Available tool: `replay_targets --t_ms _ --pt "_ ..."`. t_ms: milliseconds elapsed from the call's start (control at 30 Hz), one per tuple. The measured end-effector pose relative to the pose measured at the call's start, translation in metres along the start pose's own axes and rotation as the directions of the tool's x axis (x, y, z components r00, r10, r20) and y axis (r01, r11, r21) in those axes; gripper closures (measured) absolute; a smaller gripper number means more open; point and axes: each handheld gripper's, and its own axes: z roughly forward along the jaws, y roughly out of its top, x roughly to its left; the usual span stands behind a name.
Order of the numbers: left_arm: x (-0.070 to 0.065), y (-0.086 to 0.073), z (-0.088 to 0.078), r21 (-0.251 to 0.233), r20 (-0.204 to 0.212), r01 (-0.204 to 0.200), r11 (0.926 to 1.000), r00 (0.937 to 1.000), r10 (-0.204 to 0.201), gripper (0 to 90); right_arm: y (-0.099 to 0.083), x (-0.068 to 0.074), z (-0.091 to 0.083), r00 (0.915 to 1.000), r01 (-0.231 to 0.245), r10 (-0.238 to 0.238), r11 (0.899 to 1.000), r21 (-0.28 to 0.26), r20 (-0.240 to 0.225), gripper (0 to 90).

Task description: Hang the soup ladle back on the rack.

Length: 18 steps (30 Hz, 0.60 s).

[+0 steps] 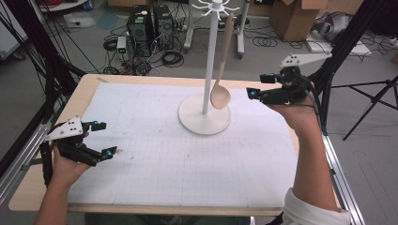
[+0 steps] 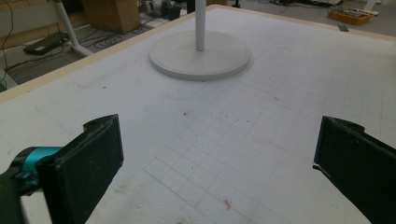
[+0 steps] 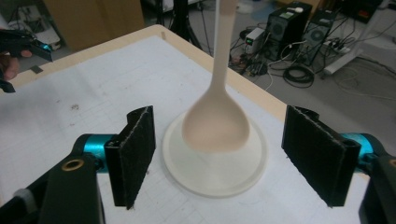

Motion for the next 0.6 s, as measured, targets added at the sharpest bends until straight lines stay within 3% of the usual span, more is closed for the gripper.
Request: replay_targets --t_ms 267,500,600 --pt "-0.002 0.001 0.002 0.004 0.004 -0.005 1.0000 1.0000 0.005 1.7 -0.042 0.008 -0.009 0.9999 -0.016 0.015 0.998 -0.067 -0.004 17.7" --pt "-0.002 0.001 0.001 0.002 0.004 -0.004 1.0000 1.0000 0.004 1.7 -0.073 0.012 -0.004 0.9996 -0.028 0.029 0.998 -0.061 0.007 14.4" --pt "-0.001 0.001 -0.001 -0.004 0.001 -0.001 1.0000 1.0000 0.001 1.7 -0.097 0.014 -0.001 0.9994 -0.035 0.036 0.998 -0.054 0.002 13.2"
